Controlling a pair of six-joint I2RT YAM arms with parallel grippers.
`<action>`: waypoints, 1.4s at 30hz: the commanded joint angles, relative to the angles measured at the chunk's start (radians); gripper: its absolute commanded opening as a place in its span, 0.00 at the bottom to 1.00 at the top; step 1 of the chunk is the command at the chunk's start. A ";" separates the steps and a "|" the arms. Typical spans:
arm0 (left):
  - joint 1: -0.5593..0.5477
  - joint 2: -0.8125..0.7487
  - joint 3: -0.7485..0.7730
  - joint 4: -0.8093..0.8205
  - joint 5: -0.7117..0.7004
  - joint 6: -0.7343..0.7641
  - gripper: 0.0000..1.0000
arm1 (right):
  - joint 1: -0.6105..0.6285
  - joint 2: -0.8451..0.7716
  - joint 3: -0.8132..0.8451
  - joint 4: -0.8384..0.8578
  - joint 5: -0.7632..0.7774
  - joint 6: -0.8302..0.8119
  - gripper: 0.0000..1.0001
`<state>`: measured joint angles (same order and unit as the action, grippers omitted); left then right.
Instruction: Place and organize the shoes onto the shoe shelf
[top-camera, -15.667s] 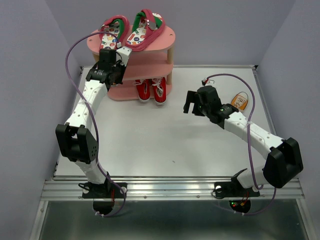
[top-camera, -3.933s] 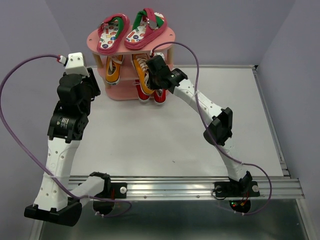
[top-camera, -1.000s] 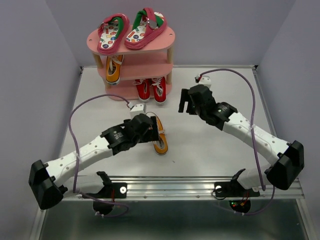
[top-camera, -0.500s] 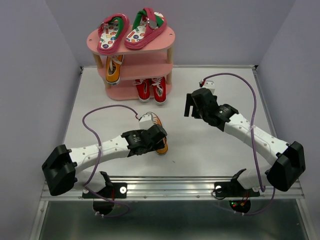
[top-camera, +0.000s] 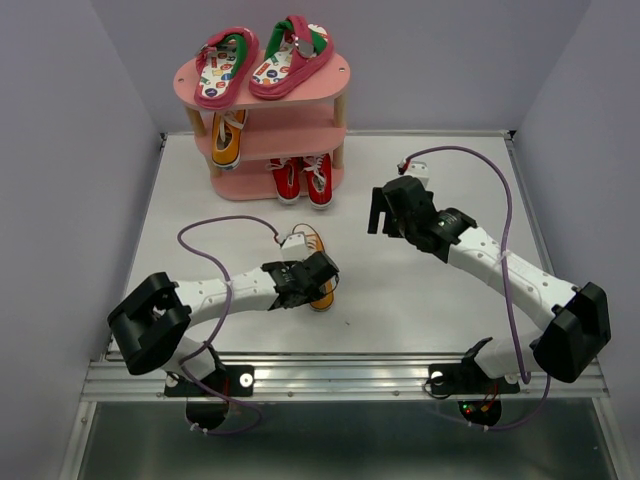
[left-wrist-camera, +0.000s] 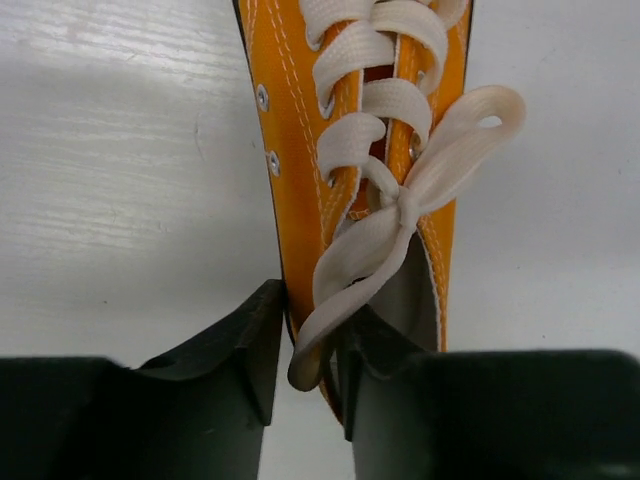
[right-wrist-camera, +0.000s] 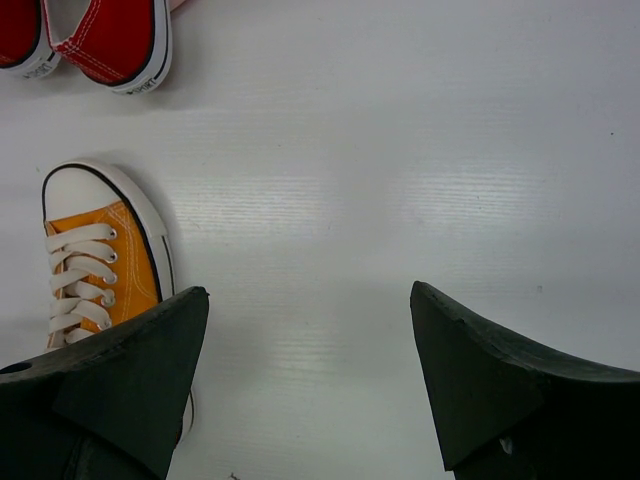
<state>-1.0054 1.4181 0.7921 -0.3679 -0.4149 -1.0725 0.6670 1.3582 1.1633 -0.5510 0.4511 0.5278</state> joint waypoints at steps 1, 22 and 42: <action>0.007 0.022 -0.008 0.030 -0.028 0.005 0.31 | 0.000 0.004 0.006 0.011 -0.002 0.000 0.88; 0.062 -0.242 0.473 -0.489 -0.131 0.353 0.00 | 0.000 0.042 0.061 0.013 0.000 -0.014 0.87; 0.430 -0.047 0.785 -0.388 -0.036 0.687 0.00 | 0.000 -0.014 0.032 0.006 0.031 -0.009 0.87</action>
<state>-0.6205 1.3670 1.4902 -0.8917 -0.4343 -0.4408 0.6670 1.3819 1.1812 -0.5526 0.4522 0.5201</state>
